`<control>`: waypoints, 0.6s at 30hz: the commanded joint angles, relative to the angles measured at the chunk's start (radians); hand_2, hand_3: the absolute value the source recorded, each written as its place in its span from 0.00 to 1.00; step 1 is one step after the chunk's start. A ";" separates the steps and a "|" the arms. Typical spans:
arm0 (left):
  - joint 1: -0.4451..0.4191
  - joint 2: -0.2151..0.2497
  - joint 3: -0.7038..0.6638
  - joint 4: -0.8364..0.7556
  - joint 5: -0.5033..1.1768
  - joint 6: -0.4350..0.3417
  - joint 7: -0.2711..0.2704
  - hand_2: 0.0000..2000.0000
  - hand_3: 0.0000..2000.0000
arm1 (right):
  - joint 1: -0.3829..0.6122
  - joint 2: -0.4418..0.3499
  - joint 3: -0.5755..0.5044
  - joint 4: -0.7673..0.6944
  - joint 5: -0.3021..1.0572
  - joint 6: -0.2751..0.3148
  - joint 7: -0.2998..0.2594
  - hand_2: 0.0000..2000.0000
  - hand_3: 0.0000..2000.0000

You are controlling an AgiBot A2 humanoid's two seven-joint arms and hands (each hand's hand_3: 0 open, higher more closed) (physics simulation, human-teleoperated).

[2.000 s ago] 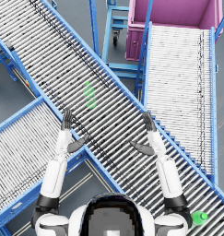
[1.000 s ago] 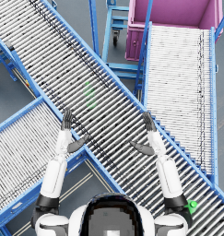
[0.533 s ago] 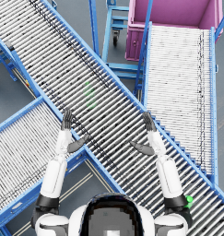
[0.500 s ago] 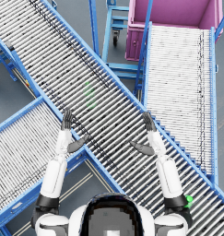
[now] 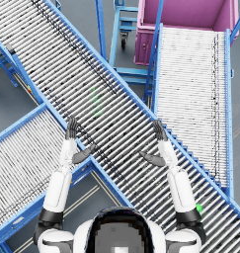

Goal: Pick up the oil and place it on the left assembly line, put the cola on the right, and keep Sprite still

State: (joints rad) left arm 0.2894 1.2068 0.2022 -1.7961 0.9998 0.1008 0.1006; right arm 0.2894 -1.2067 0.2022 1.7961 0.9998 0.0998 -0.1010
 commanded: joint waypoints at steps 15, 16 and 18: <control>0.000 0.000 0.000 0.000 0.000 0.000 0.000 0.00 0.00 | 0.000 0.000 0.000 0.000 0.000 0.000 0.000 0.00 0.00; 0.000 0.000 0.000 0.000 0.000 0.000 0.000 0.00 0.00 | 0.000 0.000 0.000 0.000 0.000 0.000 0.000 0.00 0.00; 0.000 0.000 0.000 0.000 0.000 0.000 0.000 0.00 0.00 | 0.000 0.000 0.000 0.000 0.000 0.000 0.000 0.00 0.00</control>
State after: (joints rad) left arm 0.2894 1.2068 0.2022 -1.7961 0.9998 0.1008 0.1006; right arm 0.2894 -1.2067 0.2022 1.7961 0.9998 0.0998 -0.1010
